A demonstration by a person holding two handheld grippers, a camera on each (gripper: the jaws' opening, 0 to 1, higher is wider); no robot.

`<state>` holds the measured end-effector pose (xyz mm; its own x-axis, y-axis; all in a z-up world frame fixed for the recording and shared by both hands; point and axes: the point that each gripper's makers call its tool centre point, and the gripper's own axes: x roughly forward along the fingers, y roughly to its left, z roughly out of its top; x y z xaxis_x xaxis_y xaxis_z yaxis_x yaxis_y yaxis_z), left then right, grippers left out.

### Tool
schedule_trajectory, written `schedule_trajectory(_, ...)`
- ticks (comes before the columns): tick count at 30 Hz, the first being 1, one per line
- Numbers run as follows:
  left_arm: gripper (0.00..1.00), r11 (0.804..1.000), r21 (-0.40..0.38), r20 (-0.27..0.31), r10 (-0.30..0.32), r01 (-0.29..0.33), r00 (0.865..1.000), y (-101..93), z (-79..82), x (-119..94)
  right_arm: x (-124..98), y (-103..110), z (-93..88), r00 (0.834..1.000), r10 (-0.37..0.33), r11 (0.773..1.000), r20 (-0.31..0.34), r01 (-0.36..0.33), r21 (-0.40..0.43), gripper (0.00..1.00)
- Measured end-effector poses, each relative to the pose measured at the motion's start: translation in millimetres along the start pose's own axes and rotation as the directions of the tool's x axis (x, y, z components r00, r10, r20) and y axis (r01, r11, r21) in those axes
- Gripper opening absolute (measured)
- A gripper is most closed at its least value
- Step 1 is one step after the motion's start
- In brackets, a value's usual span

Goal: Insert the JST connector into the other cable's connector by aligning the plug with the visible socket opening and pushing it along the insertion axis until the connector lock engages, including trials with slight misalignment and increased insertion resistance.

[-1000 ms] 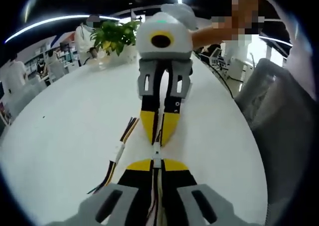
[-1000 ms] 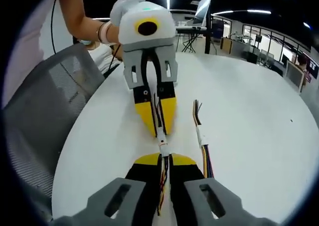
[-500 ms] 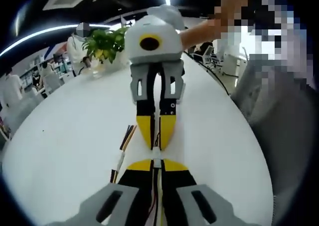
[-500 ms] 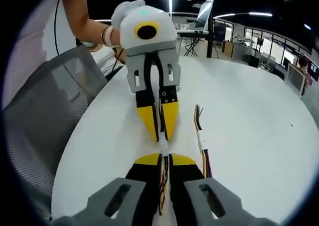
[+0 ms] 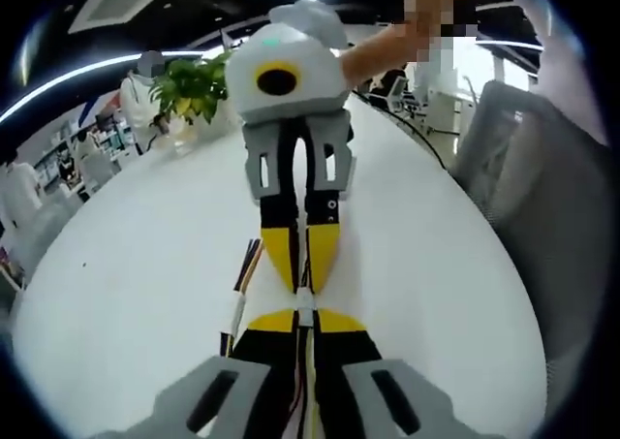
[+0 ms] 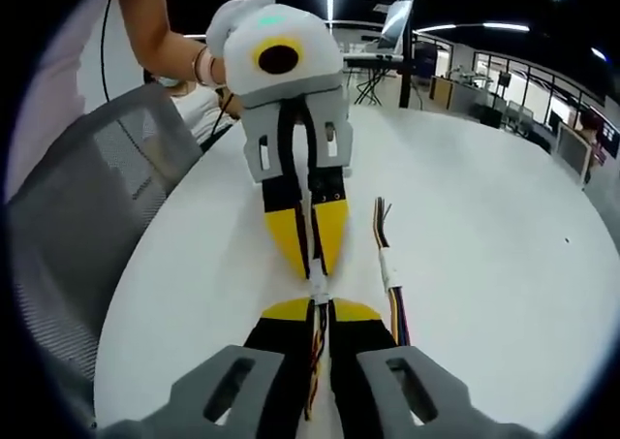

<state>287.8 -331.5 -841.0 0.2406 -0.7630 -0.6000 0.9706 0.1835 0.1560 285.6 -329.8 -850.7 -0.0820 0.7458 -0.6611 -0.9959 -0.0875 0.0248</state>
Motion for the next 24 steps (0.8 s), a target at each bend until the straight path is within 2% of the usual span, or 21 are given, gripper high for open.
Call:
schedule_trajectory(9,0.0,0.999,-0.032,0.017,0.027,-0.026,0.999,16.0,-3.2,-5.3,0.4,-17.5,5.5,0.998,-0.051,0.998,0.034,0.049,0.032,0.03)
schedule_trajectory(15,0.0,0.998,-0.055,0.021,0.012,-0.011,1.0,15.9,-5.7,-5.2,2.5,-15.6,6.3,0.998,-0.051,0.998,0.038,0.05,0.04,0.03)
schedule_trajectory(19,0.0,0.999,-0.044,0.017,-0.011,0.012,1.0,13.0,-9.4,-2.9,4.5,-12.2,5.5,0.998,-0.048,0.997,0.034,0.047,0.054,0.04)
schedule_trajectory(24,0.0,0.997,-0.076,0.028,-0.02,0.022,0.999,12.0,-9.4,-2.3,3.8,-9.8,5.2,0.998,-0.054,0.997,0.035,0.052,0.059,0.04)
